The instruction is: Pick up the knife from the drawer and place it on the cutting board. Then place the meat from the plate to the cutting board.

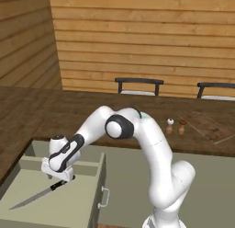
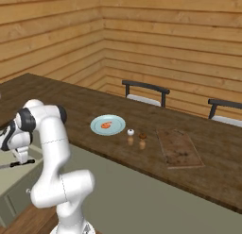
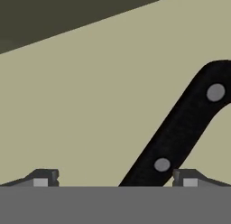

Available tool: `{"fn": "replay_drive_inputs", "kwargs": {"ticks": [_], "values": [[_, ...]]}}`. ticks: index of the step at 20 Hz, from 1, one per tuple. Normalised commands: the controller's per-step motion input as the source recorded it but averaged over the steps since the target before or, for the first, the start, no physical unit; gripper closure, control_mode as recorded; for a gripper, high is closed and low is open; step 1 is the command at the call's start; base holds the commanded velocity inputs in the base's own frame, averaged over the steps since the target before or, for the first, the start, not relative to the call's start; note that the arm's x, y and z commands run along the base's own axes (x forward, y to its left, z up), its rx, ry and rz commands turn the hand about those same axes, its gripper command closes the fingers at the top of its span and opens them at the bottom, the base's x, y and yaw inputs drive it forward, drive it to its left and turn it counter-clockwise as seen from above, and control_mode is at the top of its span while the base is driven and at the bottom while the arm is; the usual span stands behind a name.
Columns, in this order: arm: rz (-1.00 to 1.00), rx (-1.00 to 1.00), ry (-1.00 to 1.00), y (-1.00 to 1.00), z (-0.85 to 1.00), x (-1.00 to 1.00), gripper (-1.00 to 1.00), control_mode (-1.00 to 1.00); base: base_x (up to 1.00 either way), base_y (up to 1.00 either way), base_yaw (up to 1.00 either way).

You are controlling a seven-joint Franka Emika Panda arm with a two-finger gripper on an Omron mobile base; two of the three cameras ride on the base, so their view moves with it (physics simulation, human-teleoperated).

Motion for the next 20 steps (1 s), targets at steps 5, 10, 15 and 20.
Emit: {"fn": "replay_drive_inputs", "kwargs": {"ticks": [5,10,15,20], "values": [[-0.01,0.00,0.00,-0.04,-0.28,-0.11,-1.00,-1.00,0.00,0.00,0.00],[0.00,0.00,-0.01,0.00,0.00,-0.20,-1.00,-1.00,0.00,0.00,0.00],[-0.03,0.00,0.00,0.00,-0.17,0.04,-1.00,-1.00,0.00,0.00,0.00],[-0.04,-0.03,-0.01,0.00,-0.65,0.04,-1.00,-1.00,0.00,0.00,0.00]]}}
